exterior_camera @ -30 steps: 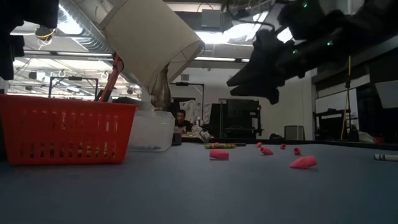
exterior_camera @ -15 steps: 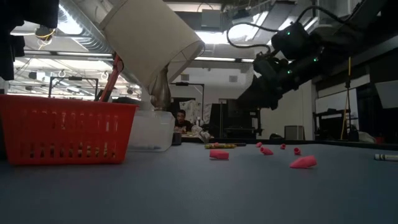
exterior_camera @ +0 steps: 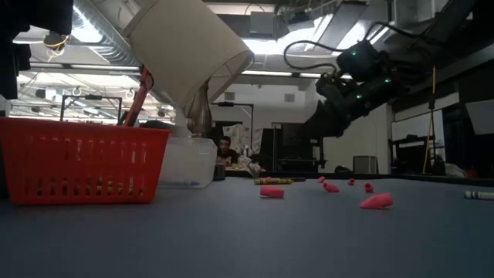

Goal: Sort crayons
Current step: Put the violet crayon into the black bin

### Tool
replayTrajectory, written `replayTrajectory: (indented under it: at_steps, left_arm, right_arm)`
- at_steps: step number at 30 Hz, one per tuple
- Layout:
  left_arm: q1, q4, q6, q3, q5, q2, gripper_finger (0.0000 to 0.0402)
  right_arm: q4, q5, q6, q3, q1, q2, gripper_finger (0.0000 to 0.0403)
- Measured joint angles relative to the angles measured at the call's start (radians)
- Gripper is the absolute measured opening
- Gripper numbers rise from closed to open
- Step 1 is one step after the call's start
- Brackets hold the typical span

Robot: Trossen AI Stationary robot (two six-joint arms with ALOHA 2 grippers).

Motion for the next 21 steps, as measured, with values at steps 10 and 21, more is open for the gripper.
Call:
replayTrajectory:
  at_steps: [10,21]
  left_arm:
    - [0.0,0.002,0.0,0.0,0.0,0.0,0.0094]
    - [0.0,0.011,-0.001,0.0,0.0,0.0,0.0094]
  right_arm:
    - [-0.382,-0.019,-0.199,0.326,0.003,0.238,0.0156]
    - [-0.687,0.08,-0.434,0.563,0.003,0.449,0.0156]
